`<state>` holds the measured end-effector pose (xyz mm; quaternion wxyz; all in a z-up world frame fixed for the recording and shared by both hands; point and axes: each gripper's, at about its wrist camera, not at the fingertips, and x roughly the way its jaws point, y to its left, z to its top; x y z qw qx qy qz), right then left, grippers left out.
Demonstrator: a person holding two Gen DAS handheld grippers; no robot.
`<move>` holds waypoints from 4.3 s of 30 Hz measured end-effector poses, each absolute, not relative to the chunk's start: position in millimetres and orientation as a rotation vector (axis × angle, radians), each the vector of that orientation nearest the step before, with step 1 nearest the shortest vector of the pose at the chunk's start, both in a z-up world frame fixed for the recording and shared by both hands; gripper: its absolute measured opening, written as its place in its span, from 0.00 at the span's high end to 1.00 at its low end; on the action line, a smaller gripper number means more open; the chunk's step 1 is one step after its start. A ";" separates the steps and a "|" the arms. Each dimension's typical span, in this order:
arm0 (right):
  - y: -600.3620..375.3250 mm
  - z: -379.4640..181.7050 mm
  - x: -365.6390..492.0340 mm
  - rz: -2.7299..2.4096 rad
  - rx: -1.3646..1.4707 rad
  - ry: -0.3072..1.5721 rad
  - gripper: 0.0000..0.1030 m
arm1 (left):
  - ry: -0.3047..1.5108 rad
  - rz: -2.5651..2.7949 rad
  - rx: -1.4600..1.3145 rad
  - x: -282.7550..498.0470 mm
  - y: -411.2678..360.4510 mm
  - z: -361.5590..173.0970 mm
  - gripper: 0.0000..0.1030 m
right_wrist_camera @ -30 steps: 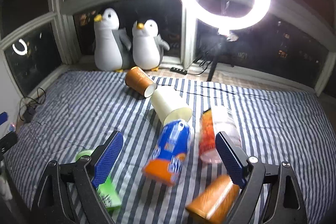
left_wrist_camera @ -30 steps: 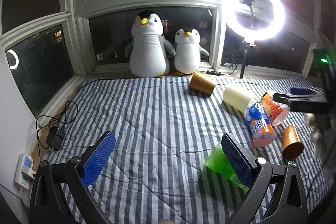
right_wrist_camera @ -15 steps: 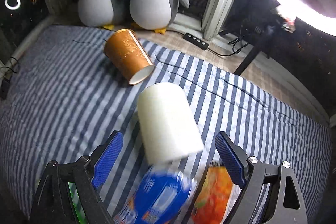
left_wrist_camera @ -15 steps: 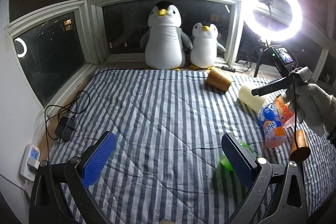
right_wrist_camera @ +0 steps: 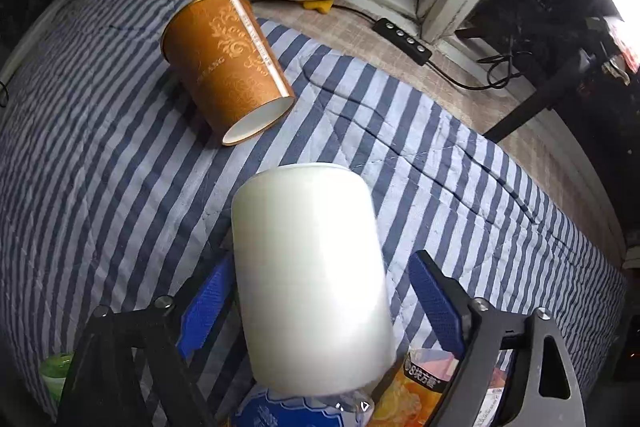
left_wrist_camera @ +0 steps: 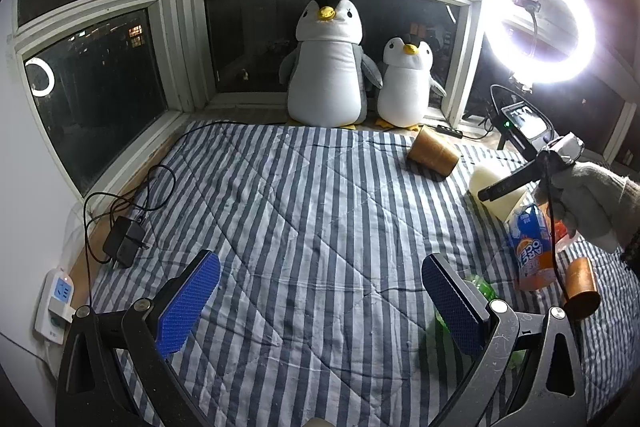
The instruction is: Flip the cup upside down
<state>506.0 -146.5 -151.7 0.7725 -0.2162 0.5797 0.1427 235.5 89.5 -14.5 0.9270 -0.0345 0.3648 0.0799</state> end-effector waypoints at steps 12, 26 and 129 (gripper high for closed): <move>-156.0 -118.3 488.9 0.281 -0.322 1.174 0.30 | 0.725 0.139 -0.079 229.8 95.0 -19.1 0.01; -187.8 -25.1 383.3 0.338 -0.014 0.970 0.30 | 0.681 0.076 -0.075 179.2 76.2 -31.7 0.01; -349.9 -93.5 58.1 0.106 0.171 0.818 0.29 | 0.990 -0.215 0.033 230.7 -198.6 -95.5 0.24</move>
